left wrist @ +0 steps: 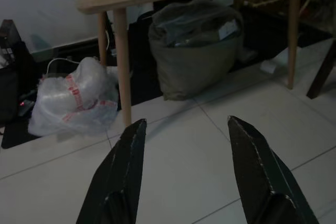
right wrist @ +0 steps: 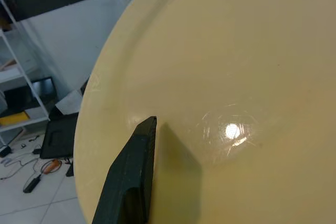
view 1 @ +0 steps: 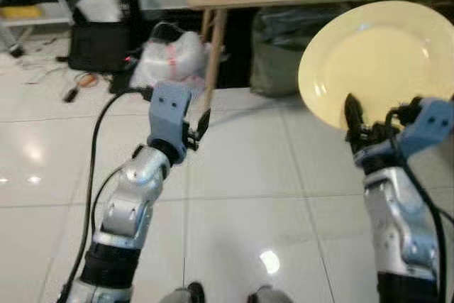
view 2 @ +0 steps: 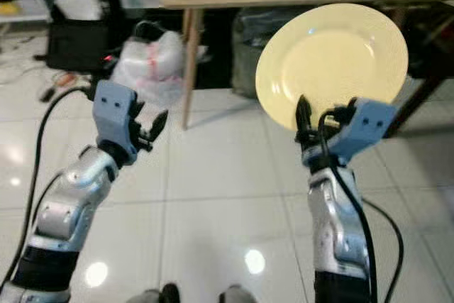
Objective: Setting the table
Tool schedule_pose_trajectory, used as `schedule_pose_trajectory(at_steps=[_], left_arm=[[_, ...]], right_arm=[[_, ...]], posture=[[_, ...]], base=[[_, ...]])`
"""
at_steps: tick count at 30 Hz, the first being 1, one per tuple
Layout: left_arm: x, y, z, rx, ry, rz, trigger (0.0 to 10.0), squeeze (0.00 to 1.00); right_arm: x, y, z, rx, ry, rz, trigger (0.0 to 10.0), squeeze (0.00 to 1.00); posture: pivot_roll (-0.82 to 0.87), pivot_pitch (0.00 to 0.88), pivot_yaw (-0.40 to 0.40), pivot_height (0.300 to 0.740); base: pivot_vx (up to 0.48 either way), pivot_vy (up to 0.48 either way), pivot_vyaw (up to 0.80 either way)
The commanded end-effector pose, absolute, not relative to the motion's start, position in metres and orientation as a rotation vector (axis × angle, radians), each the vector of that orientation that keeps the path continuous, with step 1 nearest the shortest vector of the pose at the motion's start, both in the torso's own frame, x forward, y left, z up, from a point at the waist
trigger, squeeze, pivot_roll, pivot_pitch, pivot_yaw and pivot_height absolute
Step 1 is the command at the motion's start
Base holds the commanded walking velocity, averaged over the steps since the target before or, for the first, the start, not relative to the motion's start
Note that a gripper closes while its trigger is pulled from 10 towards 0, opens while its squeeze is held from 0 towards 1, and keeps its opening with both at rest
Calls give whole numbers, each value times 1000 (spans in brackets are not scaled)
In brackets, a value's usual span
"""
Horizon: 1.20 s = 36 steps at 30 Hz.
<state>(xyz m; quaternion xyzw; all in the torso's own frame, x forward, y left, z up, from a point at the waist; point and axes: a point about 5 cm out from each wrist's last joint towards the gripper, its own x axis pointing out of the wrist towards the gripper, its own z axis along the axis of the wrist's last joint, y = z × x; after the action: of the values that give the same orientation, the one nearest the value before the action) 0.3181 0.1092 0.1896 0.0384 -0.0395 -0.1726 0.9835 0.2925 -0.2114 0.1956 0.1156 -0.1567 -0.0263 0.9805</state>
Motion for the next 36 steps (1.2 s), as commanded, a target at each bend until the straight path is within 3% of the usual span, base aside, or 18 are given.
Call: schedule_pose_trajectory(at_steps=[1,12,21,27,29,32,34,36], left_arm=[[319,109,185,78,-50,-348,10000,0],[319,109,185,66,-42,-347,10000,0],[318,109,181,90,-41,-350,10000,0],[316,118,162,129,14,-335,10000,0],[309,133,135,195,86,-302,10000,0],[303,145,119,227,121,-253,10000,0],[291,172,90,239,201,-121,10000,0],[281,182,72,261,258,-73,10000,0]], right_arm=[[291,-212,196,228,-324,-61,10000,0],[291,-212,193,229,-313,-60,10000,0],[291,-214,189,248,-297,-69,10000,0],[286,-210,157,247,-181,-43,10000,0],[276,-202,120,221,-44,8,10000,0],[269,-196,101,207,32,52,10000,0],[257,-179,69,210,166,162,10000,0],[250,-170,51,226,238,220,10000,0]], posture=[[-177,65,69,740],[-177,65,69,740],[-177,64,70,740],[-179,65,70,740],[-177,70,68,740],[-176,71,66,740],[-172,74,56,740],[-166,75,47,740]], base=[[0,0,0],[0,0,0],[0,0,-800],[0,0,-800],[0,0,-800],[0,0,-792],[0,0,-788],[0,0,-788]])
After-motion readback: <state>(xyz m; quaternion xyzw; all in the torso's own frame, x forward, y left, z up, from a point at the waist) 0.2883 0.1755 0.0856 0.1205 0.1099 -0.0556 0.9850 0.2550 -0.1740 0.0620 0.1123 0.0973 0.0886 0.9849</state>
